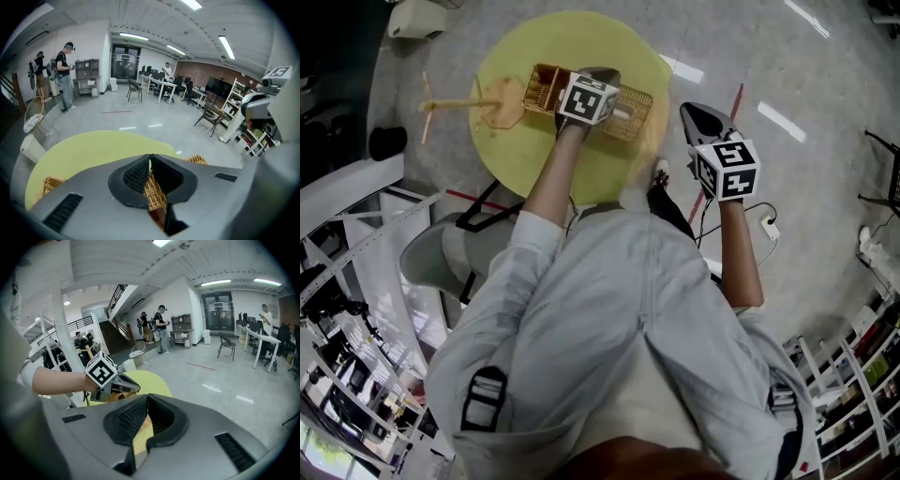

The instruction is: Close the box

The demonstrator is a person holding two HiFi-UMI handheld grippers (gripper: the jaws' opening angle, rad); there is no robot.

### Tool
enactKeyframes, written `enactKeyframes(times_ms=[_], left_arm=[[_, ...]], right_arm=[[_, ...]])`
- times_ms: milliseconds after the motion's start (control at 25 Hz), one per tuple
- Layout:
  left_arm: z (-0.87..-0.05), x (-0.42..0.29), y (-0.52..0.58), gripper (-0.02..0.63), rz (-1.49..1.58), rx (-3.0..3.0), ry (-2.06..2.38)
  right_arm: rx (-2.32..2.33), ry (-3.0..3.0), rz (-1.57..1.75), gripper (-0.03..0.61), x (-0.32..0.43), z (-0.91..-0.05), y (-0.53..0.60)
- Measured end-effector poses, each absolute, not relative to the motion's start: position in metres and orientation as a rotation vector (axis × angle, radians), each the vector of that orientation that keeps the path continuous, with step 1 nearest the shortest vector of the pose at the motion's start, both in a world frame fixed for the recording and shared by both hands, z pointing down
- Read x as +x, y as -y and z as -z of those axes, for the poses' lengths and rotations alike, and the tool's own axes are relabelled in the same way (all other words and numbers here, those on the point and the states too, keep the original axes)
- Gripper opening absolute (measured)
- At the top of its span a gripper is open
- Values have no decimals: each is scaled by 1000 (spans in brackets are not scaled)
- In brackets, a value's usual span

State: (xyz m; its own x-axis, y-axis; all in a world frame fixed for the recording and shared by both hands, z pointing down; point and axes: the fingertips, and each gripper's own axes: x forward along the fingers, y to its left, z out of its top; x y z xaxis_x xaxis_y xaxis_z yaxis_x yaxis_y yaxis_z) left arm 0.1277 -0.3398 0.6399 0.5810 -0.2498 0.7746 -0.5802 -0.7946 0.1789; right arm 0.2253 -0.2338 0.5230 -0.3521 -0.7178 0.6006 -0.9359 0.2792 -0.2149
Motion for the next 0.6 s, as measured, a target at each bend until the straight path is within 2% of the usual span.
enactKeyframes(times_ms=[120,160,200,480,600], left_arm=[[-638,128,337,52,-1044,2417,660],[-637,130,334,136,-1017,2421,638],[-634,132,331,185,-989,2424,618],[-597,125,328,181,-815,2507,704],[-574,112,324,128,-772,2558,764]], right_arm=[[1524,2168,-774,25,228,-519,231],[1531,2170,-774,25,229,-517,230],[1537,2172,-771,25,230,-515,228],[1566,2193,-686,25,236,-488,218],[1581,2211,-618,25,236,-470,216]])
